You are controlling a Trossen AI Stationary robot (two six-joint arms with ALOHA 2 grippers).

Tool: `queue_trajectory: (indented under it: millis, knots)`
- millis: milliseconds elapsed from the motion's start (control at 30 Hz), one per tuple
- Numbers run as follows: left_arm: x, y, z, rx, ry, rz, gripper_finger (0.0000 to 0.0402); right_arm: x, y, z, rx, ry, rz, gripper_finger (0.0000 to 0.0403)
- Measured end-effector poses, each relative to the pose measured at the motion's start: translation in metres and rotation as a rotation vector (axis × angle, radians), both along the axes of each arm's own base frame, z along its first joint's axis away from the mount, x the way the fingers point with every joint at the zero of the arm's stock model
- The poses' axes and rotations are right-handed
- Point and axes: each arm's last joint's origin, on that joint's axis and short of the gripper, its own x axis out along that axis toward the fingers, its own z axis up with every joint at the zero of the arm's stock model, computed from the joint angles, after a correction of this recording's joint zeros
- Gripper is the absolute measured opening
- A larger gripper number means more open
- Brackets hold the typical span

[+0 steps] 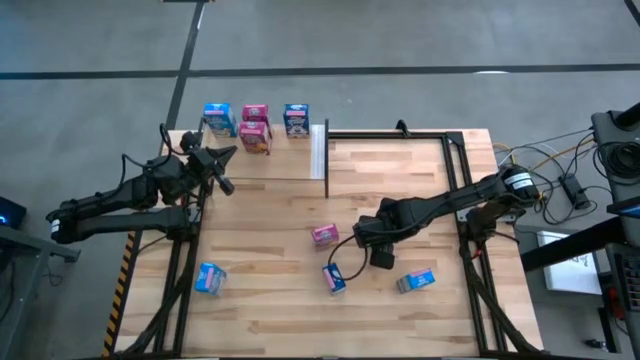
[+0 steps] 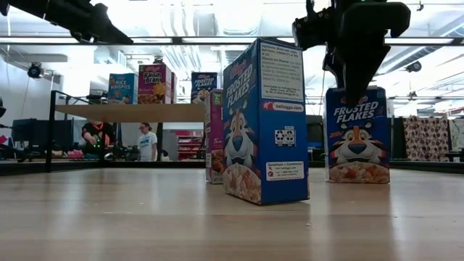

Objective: Stack cereal on shelf
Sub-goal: Put the top blue cereal box on the shelf

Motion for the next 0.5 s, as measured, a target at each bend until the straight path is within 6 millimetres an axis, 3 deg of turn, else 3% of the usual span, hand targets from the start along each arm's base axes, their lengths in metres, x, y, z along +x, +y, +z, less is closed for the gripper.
queue_trajectory:
  millis: [300, 500]
  knots:
    - [0.0, 0.0, 0.0, 0.0, 0.0, 0.0, 0.0, 0.0, 0.0, 0.002, 0.002, -0.007, 0.016, 0.0127]
    - [0.0, 0.0, 0.0, 0.0, 0.0, 0.0, 0.0, 0.007, -0.001, 0.026, 0.011, -0.072, 0.037, 0.013]
